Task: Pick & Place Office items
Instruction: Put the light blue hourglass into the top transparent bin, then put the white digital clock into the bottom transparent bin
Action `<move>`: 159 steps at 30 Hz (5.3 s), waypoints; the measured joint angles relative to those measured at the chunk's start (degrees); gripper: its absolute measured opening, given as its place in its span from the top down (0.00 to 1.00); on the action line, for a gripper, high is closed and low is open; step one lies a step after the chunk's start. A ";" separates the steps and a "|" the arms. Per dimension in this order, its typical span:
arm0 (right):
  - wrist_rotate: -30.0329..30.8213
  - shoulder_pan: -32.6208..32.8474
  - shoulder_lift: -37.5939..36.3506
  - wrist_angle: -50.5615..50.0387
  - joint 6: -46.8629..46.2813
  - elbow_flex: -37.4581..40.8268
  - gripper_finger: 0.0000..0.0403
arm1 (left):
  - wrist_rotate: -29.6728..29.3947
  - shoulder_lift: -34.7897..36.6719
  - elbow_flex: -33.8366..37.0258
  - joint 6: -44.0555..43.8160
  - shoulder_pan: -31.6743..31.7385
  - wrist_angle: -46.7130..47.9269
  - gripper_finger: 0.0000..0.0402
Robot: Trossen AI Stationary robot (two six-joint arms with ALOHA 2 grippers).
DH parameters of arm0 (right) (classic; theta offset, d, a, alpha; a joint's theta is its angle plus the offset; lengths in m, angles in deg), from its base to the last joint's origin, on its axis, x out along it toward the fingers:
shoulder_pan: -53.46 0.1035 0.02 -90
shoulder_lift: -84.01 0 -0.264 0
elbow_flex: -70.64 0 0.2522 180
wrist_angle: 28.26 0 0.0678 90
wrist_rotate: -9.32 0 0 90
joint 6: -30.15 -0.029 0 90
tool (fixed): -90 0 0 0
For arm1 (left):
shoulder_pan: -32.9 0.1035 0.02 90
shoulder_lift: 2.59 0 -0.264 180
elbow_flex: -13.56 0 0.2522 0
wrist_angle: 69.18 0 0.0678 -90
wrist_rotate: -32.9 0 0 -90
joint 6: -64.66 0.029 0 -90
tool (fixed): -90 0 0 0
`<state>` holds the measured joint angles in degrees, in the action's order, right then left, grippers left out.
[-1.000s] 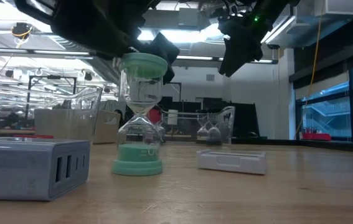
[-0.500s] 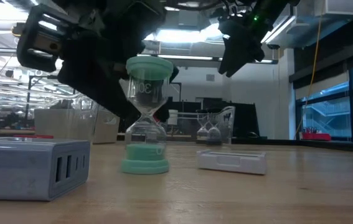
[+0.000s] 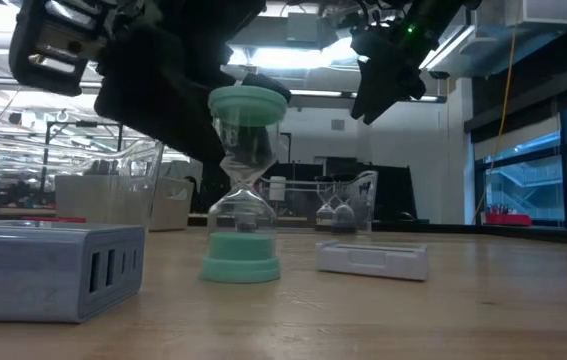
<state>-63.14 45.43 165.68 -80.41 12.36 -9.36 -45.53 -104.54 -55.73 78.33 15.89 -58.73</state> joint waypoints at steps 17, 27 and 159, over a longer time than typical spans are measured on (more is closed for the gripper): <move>-0.02 0.00 0.00 0.01 0.20 0.00 0.39 | -0.07 0.00 0.00 -8.65 -0.27 -4.31 0.38; -0.02 0.00 0.00 0.01 0.22 0.00 0.39 | -0.02 0.06 0.00 -5.69 -0.66 -6.33 0.30; 2.54 -0.61 -0.02 -6.82 5.96 -4.39 0.39 | -16.05 11.84 -7.32 -11.18 41.16 -0.35 0.30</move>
<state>-60.60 44.81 165.66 -87.23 18.32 -13.76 -61.57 -92.71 -63.05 67.15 57.05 -59.08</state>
